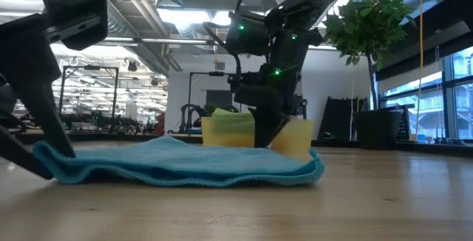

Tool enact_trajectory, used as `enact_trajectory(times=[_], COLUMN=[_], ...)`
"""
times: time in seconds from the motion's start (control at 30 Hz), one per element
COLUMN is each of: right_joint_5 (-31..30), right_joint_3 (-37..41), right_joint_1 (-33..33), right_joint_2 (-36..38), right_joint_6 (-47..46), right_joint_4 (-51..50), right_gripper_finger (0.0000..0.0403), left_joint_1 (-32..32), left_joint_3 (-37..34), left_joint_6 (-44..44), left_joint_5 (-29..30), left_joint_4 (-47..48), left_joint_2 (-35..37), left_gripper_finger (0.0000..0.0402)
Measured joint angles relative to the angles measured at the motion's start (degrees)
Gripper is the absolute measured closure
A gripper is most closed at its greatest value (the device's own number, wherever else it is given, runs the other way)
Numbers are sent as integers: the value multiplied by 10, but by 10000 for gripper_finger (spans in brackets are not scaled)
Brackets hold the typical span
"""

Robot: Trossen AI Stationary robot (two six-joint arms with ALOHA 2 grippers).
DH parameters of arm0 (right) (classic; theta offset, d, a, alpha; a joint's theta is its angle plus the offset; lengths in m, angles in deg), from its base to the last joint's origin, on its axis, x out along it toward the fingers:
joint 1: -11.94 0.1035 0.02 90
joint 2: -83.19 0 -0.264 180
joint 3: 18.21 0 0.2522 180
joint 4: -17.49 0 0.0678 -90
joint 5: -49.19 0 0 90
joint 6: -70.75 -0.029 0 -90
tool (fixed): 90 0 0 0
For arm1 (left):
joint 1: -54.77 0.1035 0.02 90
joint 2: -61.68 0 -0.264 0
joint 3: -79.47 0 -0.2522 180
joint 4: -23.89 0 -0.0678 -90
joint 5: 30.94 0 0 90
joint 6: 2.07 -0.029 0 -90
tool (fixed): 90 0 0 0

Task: Fold microfiber towels
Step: Fold the blue microfiber cloth

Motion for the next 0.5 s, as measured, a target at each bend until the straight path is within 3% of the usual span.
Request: enact_trajectory(times=[0.17, 0.3, 0.5], right_joint_5=[9, 8, -43], right_joint_3=[0, 0, 1], right_joint_1=[13, 26, 70], right_joint_2=[9, 26, 69], right_joint_6=[6, 24, 55], right_joint_4=[9, -5, -10], right_gripper_finger=[393, 393, 393], left_joint_1=[2, 2, 2], left_joint_3=[-1, -2, -3], left_joint_6=[17, 35, 58], left_joint_5=[-1, 2, 3], left_joint_4=[3, 4, 4], left_joint_2=[1, 2, 2], left_gripper_finger=[395, 396, 400])
